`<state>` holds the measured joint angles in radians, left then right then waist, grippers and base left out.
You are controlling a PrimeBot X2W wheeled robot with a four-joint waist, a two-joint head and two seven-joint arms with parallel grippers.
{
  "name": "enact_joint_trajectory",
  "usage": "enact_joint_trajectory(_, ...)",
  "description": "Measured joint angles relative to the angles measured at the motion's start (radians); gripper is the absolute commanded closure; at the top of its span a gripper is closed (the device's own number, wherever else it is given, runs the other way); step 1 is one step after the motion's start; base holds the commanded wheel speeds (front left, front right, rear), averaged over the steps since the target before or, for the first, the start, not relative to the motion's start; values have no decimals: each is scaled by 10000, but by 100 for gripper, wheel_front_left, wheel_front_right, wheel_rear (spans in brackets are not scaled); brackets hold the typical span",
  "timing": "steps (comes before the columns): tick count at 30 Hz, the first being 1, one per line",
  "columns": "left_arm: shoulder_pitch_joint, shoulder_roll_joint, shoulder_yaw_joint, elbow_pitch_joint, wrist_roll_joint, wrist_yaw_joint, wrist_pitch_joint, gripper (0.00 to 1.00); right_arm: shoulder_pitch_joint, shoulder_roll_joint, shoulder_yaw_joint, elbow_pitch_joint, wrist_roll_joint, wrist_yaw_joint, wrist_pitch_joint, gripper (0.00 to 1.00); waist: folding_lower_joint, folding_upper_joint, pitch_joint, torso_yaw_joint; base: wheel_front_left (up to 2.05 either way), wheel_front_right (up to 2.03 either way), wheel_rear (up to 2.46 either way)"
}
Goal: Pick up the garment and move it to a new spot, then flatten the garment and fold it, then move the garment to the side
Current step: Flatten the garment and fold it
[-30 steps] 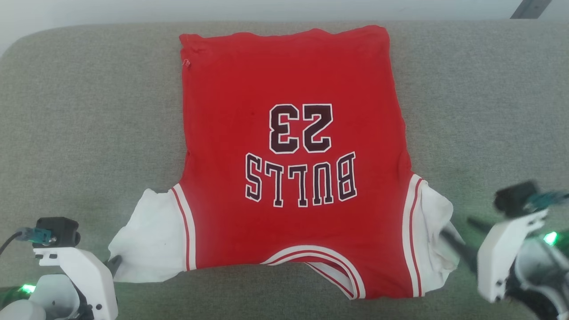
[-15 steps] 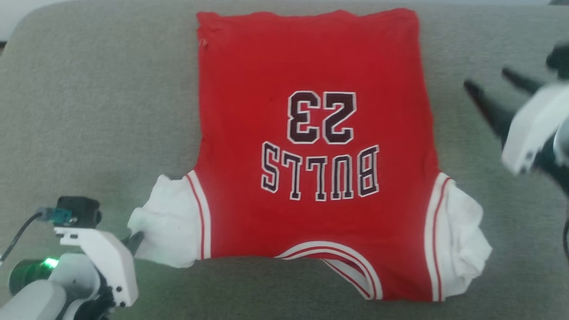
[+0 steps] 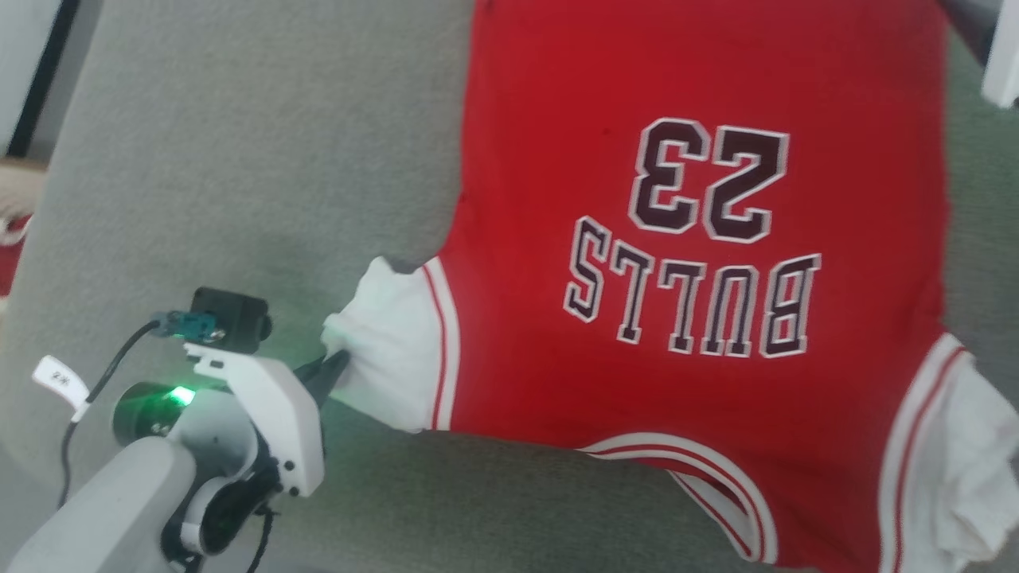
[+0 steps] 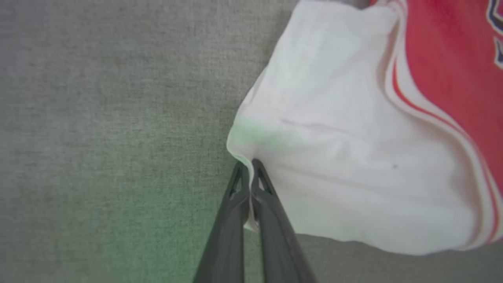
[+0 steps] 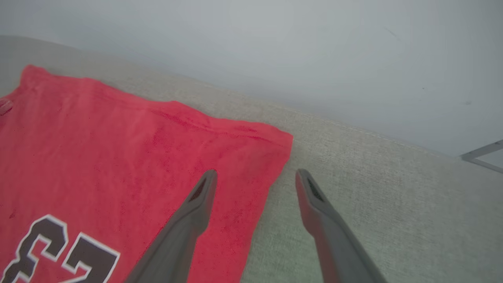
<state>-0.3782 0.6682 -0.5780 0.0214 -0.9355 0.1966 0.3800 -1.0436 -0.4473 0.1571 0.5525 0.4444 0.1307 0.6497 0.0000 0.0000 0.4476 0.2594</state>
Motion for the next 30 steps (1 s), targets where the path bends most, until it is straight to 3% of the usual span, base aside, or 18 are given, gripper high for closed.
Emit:
enact_joint_trajectory(9,-763,-834,-322,765,38,-625,-290,100,-1561,-31,-443,3095,-1152,0,1045,0,0,0,716,972,0,0,0)
enact_joint_trajectory(17,-1159,-1323,-493,1407,33,-1076,-487,100,-2449,33,-1413,4683,-2094,10,1628,2,0,1,1011,1404,0,0,0)
enact_joint_trajectory(18,-1174,-1346,-497,1475,23,-1118,-512,100,-2510,69,-1436,4782,-2205,10,1701,91,0,1,1006,1400,0,0,0)
enact_joint_trajectory(19,-1182,-1363,-504,1536,23,-1143,-545,100,-2546,104,-1379,4828,-2311,8,1772,100,0,1,996,1391,0,0,0)
enact_joint_trajectory(26,-1174,-1175,-443,1829,8,-1254,-671,100,-2460,359,-1145,4870,-2316,8,1820,100,0,1,772,1037,0,0,0)
enact_joint_trajectory(30,-965,-746,-244,1818,10,-1064,-740,100,-1928,600,-286,4280,-1760,8,1994,100,0,0,453,477,0,0,0)
